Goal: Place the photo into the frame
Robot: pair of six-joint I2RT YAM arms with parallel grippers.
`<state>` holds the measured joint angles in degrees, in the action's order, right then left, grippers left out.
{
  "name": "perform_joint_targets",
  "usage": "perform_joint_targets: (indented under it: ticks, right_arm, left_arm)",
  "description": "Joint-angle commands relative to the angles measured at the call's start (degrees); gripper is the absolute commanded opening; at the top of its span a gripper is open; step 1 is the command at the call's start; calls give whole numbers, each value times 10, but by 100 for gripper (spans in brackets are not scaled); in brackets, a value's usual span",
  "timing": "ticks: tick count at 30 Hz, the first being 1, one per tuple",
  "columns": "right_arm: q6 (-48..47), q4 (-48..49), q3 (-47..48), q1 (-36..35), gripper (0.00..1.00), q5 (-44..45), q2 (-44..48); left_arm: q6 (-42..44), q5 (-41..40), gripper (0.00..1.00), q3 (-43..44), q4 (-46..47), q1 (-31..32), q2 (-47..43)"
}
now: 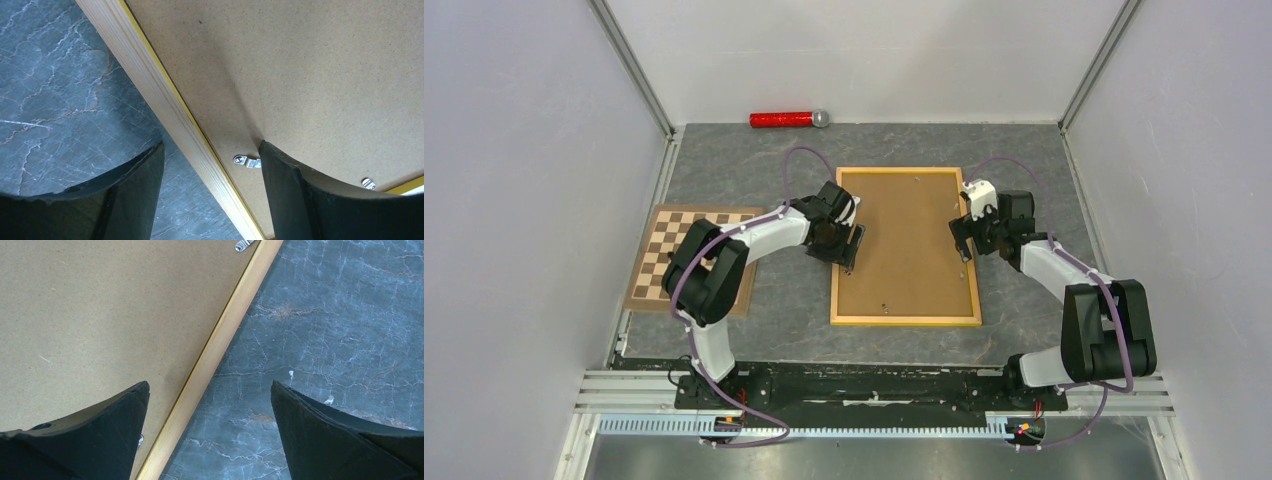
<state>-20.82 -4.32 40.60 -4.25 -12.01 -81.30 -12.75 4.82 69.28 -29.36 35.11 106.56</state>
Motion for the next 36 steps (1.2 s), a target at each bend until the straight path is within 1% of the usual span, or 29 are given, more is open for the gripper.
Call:
perform_joint_targets:
  ticks: [1, 6, 14, 18, 24, 36]
  right_arm:
    - [0, 19, -3, 7, 94, -7, 4]
    - [1, 19, -1, 11, 94, 3, -7]
    - [2, 20, 1, 16, 94, 10, -21]
    - [3, 21, 3, 17, 94, 12, -25]
    - [4, 20, 3, 17, 94, 12, -24]
    - [5, 19, 1, 18, 94, 3, -23]
  left_arm:
    - [10, -11, 75, -17, 16, 4, -9]
    - [17, -4, 71, -27, 9, 5, -18]
    - [34, 11, 69, -39, 0, 11, -36]
    - [43, 17, 66, -41, -3, 16, -40]
    - [53, 15, 63, -41, -8, 18, -40]
    - [63, -15, 56, -34, -4, 18, -41]
